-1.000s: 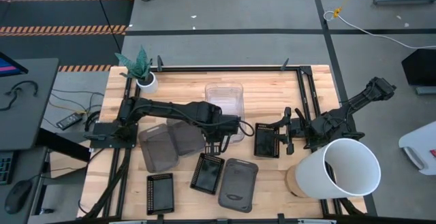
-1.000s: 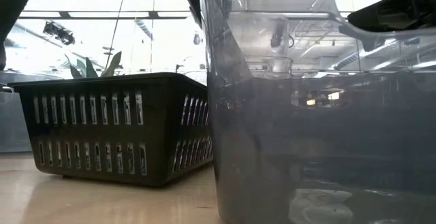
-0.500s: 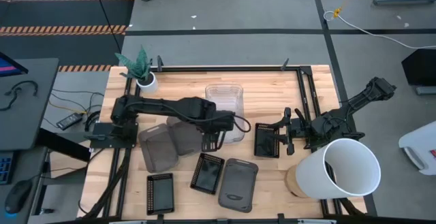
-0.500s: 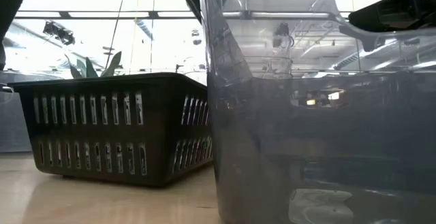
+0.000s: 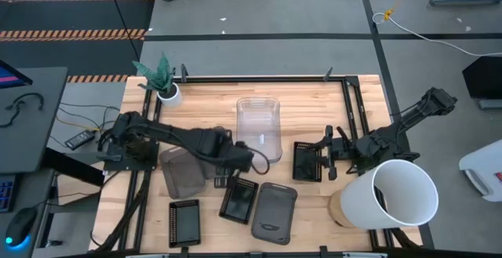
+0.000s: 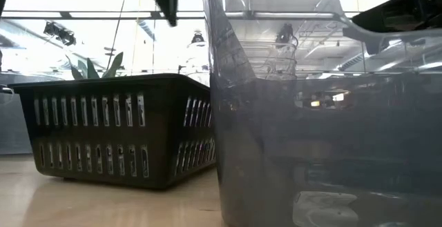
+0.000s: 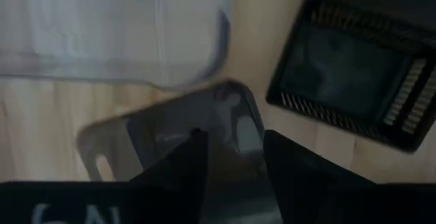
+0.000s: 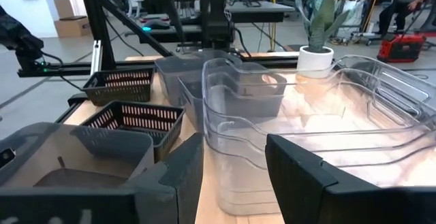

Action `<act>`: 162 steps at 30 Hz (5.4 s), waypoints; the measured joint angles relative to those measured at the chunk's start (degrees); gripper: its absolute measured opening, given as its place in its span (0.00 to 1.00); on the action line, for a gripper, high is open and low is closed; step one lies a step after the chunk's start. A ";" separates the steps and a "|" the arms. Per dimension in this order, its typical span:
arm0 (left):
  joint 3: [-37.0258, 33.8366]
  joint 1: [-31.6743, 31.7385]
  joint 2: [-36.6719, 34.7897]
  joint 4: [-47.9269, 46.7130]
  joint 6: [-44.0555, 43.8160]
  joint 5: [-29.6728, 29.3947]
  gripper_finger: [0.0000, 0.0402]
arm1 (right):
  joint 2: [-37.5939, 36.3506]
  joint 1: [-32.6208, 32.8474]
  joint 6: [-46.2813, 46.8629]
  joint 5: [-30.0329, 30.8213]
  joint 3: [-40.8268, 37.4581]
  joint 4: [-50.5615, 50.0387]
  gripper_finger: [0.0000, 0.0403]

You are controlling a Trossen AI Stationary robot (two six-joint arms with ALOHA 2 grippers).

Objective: Stack baskets by color
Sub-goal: Stack the left black bin on the middle black bin

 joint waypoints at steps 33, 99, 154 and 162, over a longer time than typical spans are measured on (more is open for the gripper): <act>-13.45 -13.32 -0.10 -4.10 -32.79 17.66 0.23 | 3.76 -0.40 -3.19 -2.15 0.00 3.17 0.41; -27.81 -19.05 -10.59 0.92 -49.47 6.81 0.01 | 5.10 -0.61 -6.17 -10.83 0.00 6.65 0.41; -8.79 -7.16 -3.23 -0.67 -36.44 -2.10 0.01 | 5.31 -1.33 -5.40 -10.97 0.02 7.13 0.41; -8.83 -2.82 -1.46 0.80 -31.75 0.42 0.01 | 5.31 -1.33 -5.32 -10.99 0.00 7.01 0.41</act>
